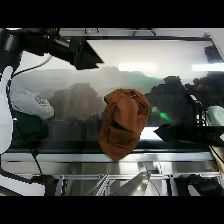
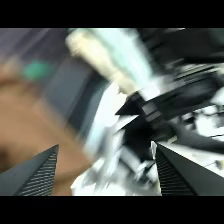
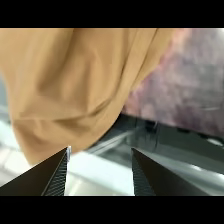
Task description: Fold the shirts.
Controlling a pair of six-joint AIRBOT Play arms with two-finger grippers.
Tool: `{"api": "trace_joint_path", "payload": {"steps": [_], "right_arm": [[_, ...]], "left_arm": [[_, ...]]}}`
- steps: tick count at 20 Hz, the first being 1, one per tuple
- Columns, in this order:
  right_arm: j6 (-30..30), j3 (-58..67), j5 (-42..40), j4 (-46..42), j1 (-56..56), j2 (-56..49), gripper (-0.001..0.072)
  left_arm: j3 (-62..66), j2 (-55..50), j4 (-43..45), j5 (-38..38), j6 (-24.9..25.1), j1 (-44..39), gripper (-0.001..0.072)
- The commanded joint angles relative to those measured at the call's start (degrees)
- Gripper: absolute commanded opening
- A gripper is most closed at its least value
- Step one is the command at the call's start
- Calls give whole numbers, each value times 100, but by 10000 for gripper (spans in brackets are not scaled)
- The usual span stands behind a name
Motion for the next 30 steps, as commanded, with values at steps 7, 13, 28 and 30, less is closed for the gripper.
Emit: {"api": "trace_joint_path", "payload": {"steps": [7,13,28,30], "right_arm": [[-2321,85,-1497,2214,-1290,-2411,437],[-3477,581,-1150,3453,-839,-4577,430],[-3921,1403,1419,3989,-2218,-3860,18],[-3866,1665,1849,4393,-2868,-3198,18]], "left_arm": [[-2798,-284,745,1840,785,415,634],[-2868,-1617,-776,1945,1550,-70,477],[-765,-1259,-754,1014,999,-157,3],[-750,-522,-748,1025,997,96,3]]}}
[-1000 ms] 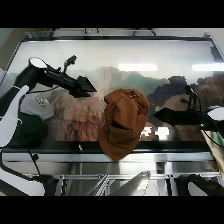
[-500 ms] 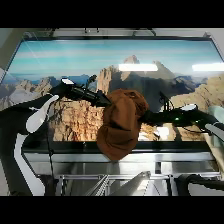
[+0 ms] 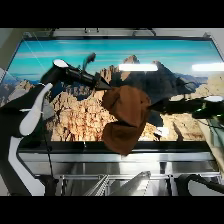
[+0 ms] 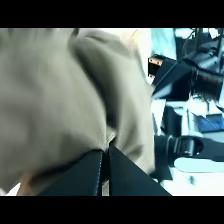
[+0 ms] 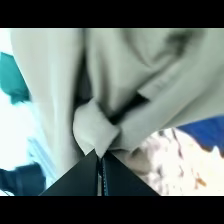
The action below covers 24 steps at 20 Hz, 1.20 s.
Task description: Fold the shirts.
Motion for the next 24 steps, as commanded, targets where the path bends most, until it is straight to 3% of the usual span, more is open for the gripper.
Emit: {"api": "trace_joint_path", "payload": {"steps": [1,4,8,15,18,24], "right_arm": [[114,455,975,717,-1119,1080,18],[114,713,1034,1360,-1707,1917,18],[114,750,1060,1456,-1650,2396,18],[109,713,1029,699,-660,2188,19],[-107,734,1008,782,-269,2109,18],[-483,1746,741,1585,-697,3298,18]], "left_arm": [[179,1165,-13,-85,-120,424,3],[179,2260,-9,-144,-190,682,4],[-7,3228,52,-496,-201,634,4],[-2935,4356,474,-129,205,634,11],[-3773,4760,424,225,479,634,10],[-2256,6542,446,409,485,638,12]]}}
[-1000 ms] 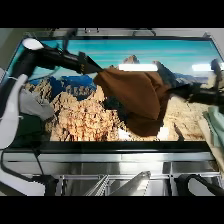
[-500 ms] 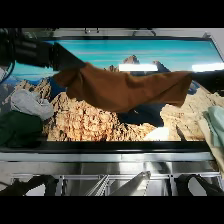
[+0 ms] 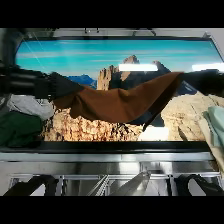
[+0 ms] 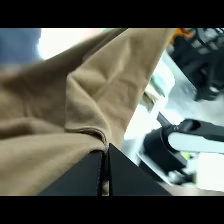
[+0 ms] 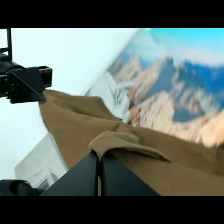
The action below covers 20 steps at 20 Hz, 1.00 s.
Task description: Fold the shirts.
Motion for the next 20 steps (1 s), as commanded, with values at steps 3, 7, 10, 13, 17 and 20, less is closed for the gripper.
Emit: {"api": "trace_joint_path", "payload": {"steps": [3,7,10,13,17,20], "right_arm": [[-372,1143,-1204,164,-509,1491,18],[-385,1685,-2463,-879,-669,1882,18],[-339,1670,-1738,-859,-564,920,18],[-343,1572,-1307,-1071,87,-592,18],[-332,1539,-1823,-1875,876,-2754,18],[343,1539,-2802,-2404,879,-3810,18]], "left_arm": [[1377,1635,105,695,-476,254,15],[1615,1742,492,188,-883,1021,17],[997,1097,470,-4,-883,1082,17],[223,-63,474,136,-330,710,17],[-85,-2216,466,1029,605,417,13],[898,-4050,273,870,605,603,330]]}}
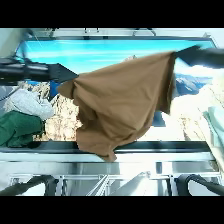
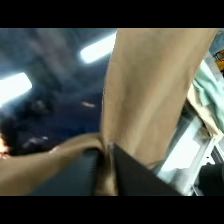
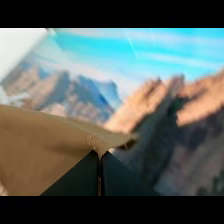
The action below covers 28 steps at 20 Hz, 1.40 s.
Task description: Fold the shirts.
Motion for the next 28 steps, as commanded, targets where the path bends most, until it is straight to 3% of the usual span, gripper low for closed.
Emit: {"api": "trace_joint_path", "payload": {"steps": [1,2,3,4,5,9,12,13,14,15,23,28], "right_arm": [[1073,-2,-1075,-994,57,-1222,18],[1628,-2,-1296,-1443,-68,-1272,19],[2065,0,-1399,-1904,-229,-1270,139],[2280,2,-1370,-2164,-398,-1266,457],[2371,0,-1156,-2306,-592,-1266,671],[2334,-7,50,-3276,-1113,-1283,661],[2310,-7,487,-3893,-1178,-1440,659],[2218,-7,551,-3853,-1178,-1561,590],[2155,-7,595,-3757,-1174,-1707,442],[2044,-7,636,-3604,-1174,-1853,420],[2022,-7,1010,-2520,-1172,-3014,424],[1578,-4,994,-1473,-1141,-3324,404]], "left_arm": [[988,-2041,-461,-232,98,238,571],[1432,-2457,-748,-511,-98,433,707],[1764,-2730,-887,-743,-321,614,713],[2024,-2907,-859,-986,-562,782,713],[2188,-2999,-815,-1292,-743,927,713],[2022,-2903,-640,-2457,-1344,1106,713],[960,-2312,422,-2247,-1390,990,713],[531,-2098,835,-2122,-1379,955,713],[140,-1912,1093,-2000,-1346,951,714],[-216,-1755,1207,-1934,-1329,951,713],[-2028,-813,1274,-1585,-953,1486,713],[-2763,-415,1272,-1117,-785,1843,713]]}}
